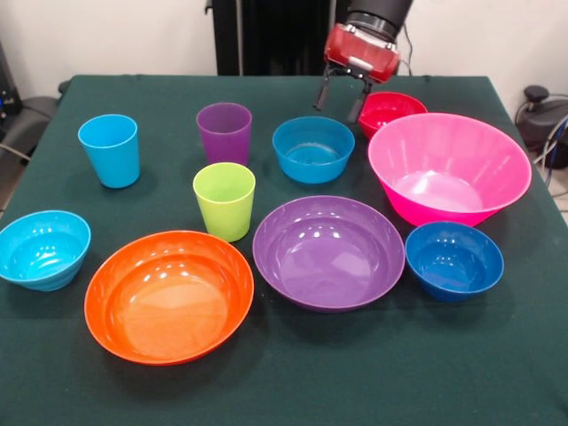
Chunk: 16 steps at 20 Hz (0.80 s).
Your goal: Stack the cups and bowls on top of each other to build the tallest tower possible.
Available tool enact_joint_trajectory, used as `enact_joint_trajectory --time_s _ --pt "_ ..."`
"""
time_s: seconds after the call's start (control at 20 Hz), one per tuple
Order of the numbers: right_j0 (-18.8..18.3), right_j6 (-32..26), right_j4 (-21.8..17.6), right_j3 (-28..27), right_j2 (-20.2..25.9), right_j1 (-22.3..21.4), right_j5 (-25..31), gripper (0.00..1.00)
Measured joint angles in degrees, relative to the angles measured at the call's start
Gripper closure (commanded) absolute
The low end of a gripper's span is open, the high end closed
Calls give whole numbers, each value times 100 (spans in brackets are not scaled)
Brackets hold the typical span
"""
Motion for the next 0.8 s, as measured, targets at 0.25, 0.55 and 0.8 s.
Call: enact_joint_trajectory --time_s 0.25,0.55,0.8 --pt "-306 0 -150 22 196 -122 0 0" --pt "-528 0 -335 82 406 -248 0 0" --pt "-631 0 -493 196 536 -460 51 0"
